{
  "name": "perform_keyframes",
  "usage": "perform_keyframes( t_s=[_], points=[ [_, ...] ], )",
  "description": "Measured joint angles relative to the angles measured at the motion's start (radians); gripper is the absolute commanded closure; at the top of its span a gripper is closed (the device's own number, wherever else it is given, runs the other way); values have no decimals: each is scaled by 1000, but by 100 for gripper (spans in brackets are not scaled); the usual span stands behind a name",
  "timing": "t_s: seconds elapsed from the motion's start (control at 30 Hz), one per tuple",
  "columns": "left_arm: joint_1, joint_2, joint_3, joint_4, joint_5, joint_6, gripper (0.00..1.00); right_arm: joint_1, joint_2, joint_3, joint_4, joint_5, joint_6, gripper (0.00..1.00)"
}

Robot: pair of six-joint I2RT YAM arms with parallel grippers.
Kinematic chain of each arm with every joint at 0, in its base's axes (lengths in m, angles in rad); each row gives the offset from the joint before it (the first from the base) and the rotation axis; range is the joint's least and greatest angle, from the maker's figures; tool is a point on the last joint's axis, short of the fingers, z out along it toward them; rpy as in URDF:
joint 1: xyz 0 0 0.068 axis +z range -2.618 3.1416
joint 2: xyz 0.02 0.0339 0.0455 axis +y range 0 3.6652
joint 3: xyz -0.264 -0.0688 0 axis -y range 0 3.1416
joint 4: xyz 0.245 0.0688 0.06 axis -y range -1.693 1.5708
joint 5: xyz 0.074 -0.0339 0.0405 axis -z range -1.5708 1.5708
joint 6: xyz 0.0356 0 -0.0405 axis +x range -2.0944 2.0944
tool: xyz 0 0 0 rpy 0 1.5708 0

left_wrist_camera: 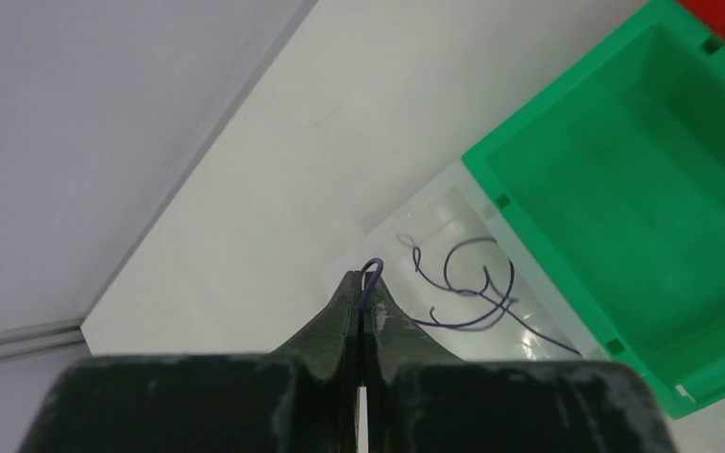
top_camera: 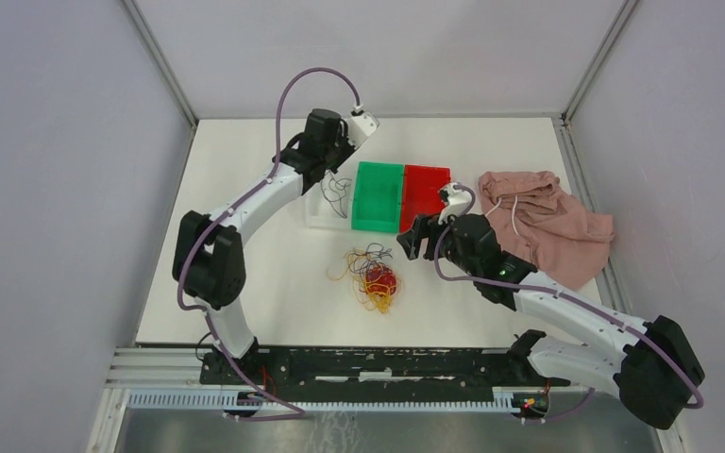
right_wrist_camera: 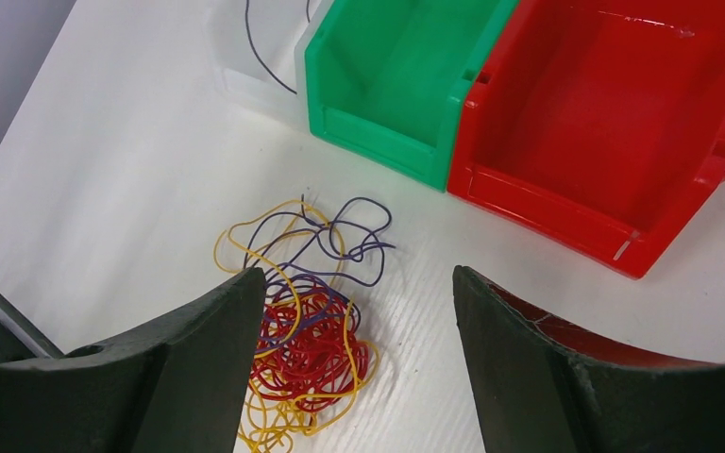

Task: Untangle the cables
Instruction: Place the cable in the bin.

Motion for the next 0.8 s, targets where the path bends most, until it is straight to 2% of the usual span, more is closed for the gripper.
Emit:
perform_keyframes(
  t_s=[0.13, 0.27, 0.5, 0.53, 0.67, 0.73, 0.8],
  points=[
    [34, 14, -77, 19, -26, 3, 97, -7, 0, -13, 2, 0, 2, 21],
    [65, 52, -89, 14, -33, 7, 96, -11, -5, -19, -1, 0, 2, 21],
    [70, 56, -90, -38, 37, 3, 77, -15, -10, -19, -2, -2, 5, 22],
    [70, 56, -89, -58, 58, -1, 72, -15, -11, -19, -2, -3, 6, 22],
    [69, 59, -80, -139, 132, -4, 28, -16, -13, -19, -3, -3, 10, 22],
    [70, 71, -52, -185, 161, -10, 12, -16, -16, -19, -6, -3, 11, 22],
    [71, 96, 12, -243, 195, -16, 4, -16, -20, -19, -9, -3, 11, 22]
  ],
)
